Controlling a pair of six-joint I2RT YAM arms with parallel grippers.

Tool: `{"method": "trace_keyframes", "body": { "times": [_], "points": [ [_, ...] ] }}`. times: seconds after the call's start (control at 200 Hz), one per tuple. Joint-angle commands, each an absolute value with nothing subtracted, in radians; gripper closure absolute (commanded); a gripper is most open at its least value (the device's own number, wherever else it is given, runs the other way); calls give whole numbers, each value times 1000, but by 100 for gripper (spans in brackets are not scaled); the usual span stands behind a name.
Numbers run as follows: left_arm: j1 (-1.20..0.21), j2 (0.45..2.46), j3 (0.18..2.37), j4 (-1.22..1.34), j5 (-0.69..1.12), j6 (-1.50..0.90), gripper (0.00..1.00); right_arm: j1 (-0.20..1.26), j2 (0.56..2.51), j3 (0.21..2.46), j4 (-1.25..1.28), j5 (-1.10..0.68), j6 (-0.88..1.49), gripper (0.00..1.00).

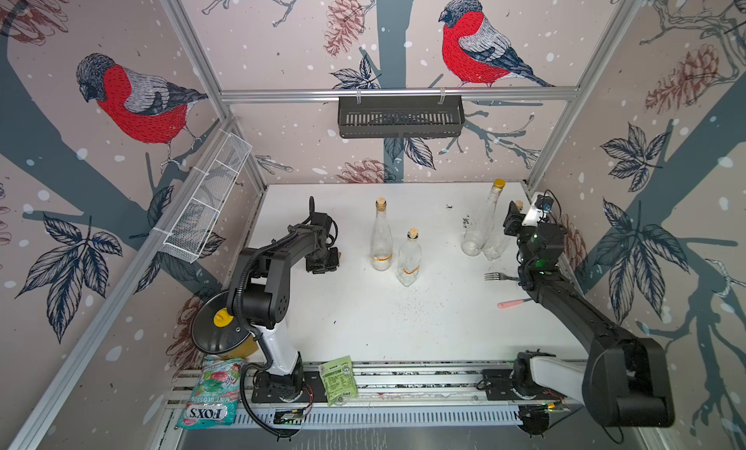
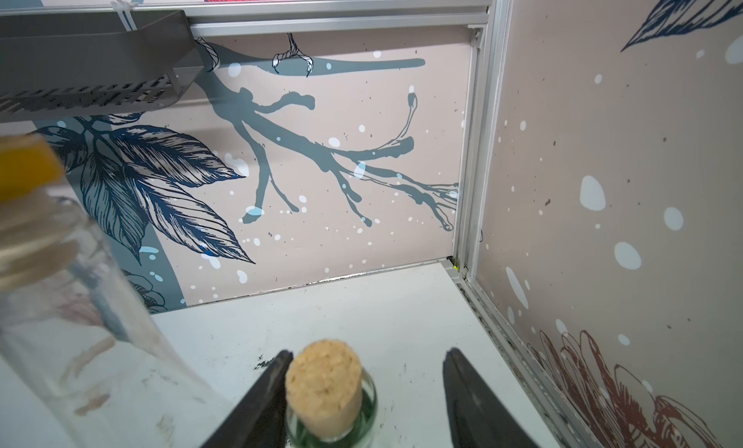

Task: Remove the label from the bottle
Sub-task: Place the bottle at the center of the board.

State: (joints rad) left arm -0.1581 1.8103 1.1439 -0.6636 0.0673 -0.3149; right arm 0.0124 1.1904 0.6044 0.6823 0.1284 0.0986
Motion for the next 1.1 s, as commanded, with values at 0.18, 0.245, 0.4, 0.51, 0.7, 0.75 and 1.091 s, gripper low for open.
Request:
{"method": "trace_keyframes", "body": {
  "times": [0.18,0.245,0.4,0.51,0.7,0.75,1.091],
  "points": [
    [-150,1840,1193,-714,46,-291,63,54,1148,649,647,123,36,26],
    [-143,1841,1199,-710,63,-288,63,76,1134,657,621,155,18,25],
    [-141,1813,1197,-703,159,-232,52,99,1070,657,574,208,0,21],
    [-141,1794,1202,-721,150,-224,45,104,1016,652,559,213,-6,17],
    [-140,1709,1165,-672,190,-222,38,162,936,679,490,223,-29,16],
    [-140,1675,1148,-647,198,-218,34,187,920,690,467,221,-35,15],
    [-140,1282,966,-379,275,-242,2,438,881,758,305,173,-6,1]
  ]
}}
